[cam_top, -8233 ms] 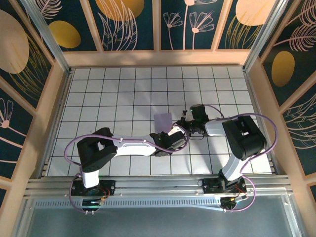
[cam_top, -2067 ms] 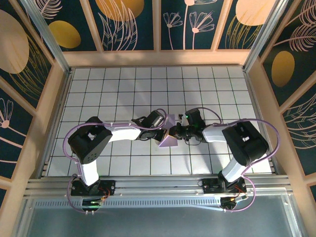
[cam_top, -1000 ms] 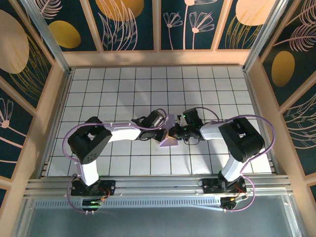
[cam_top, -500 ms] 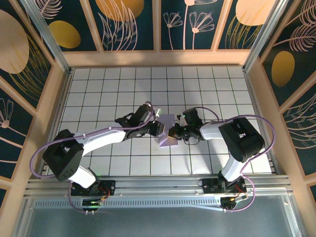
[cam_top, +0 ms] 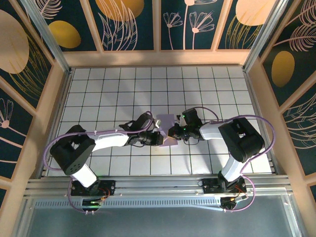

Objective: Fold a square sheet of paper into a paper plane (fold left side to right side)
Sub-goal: Fold the triangle a second time at the center of the table.

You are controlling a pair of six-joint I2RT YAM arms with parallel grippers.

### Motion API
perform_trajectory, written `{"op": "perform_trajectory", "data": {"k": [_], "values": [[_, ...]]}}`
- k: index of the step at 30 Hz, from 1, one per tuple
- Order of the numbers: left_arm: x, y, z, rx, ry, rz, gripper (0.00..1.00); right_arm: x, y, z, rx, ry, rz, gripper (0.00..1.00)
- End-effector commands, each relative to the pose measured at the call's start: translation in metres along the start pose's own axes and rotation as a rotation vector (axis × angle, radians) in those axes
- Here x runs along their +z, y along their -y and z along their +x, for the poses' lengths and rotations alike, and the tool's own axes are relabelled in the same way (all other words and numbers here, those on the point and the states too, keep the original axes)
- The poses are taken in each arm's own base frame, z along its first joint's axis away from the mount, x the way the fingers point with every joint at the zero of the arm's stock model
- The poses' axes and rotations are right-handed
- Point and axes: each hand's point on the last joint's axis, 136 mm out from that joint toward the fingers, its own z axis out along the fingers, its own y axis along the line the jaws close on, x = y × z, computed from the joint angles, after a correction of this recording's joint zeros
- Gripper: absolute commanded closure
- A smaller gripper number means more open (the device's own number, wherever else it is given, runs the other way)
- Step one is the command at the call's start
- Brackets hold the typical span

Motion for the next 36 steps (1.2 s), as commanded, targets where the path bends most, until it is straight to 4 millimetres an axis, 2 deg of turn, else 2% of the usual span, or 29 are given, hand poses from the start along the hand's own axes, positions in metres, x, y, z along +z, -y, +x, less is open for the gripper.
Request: {"op": "perform_trajectory", "data": {"k": [1,10,11,19,36], "values": [[0.007,0.007,-0.005,-0.017,-0.007,0.029,0.89,0.005,0.02,0.012,0.008,-0.032,0.095,1.0],[0.013,-0.004,-0.004,-0.025,-0.009,-0.007,0.9,0.005,0.021,0.013,0.006,-0.035,0.098,1.0],[0.019,-0.012,0.001,-0.035,-0.028,-0.026,0.9,0.005,0.021,0.013,0.004,-0.035,0.098,1.0],[0.025,-0.02,0.009,-0.048,-0.053,-0.04,0.9,0.006,0.023,0.014,0.006,-0.038,0.105,1.0],[0.022,-0.024,0.027,-0.052,-0.092,-0.007,0.92,0.006,0.027,0.014,0.008,-0.042,0.124,1.0]]}}
